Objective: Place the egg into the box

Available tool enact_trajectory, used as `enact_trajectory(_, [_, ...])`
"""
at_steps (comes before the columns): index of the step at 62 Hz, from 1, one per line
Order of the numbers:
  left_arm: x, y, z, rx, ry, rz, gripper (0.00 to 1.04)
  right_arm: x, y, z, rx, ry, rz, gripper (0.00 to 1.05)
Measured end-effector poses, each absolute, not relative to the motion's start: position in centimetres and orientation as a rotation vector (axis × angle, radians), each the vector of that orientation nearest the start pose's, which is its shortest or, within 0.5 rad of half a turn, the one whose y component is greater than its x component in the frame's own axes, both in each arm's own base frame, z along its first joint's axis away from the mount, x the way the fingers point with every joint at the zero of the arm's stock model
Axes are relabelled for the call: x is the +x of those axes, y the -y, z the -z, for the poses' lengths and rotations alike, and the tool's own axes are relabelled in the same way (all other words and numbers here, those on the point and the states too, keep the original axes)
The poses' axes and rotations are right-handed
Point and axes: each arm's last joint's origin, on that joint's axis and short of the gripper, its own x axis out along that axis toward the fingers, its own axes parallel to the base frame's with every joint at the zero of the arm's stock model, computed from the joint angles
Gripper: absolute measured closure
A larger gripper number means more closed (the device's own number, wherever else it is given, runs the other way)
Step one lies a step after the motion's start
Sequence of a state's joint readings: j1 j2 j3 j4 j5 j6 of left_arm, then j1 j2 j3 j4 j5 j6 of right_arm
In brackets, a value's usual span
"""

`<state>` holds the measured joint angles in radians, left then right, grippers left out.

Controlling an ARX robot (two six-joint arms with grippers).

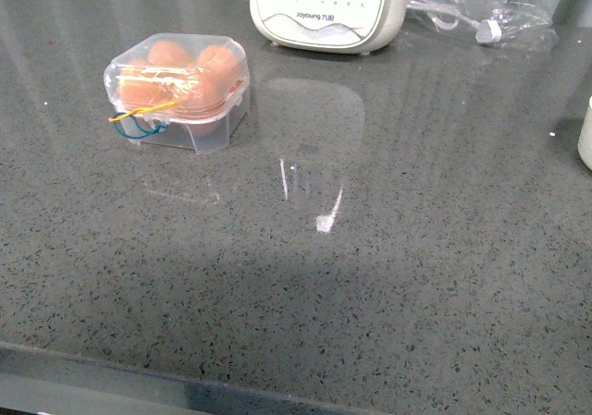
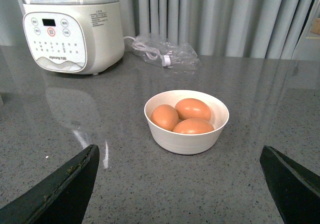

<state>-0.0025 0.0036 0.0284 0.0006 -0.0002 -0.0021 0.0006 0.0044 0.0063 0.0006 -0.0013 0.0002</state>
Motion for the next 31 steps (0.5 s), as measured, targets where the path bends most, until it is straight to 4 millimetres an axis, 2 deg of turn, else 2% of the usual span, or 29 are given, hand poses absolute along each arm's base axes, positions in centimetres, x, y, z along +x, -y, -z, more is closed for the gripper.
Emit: enact_trajectory(31, [9.61, 0.02, -17.3, -0.002, 0.025, 0.002, 0.07, 9.76, -0.01, -16.54, 0.0, 0.002, -0.002, 0.07])
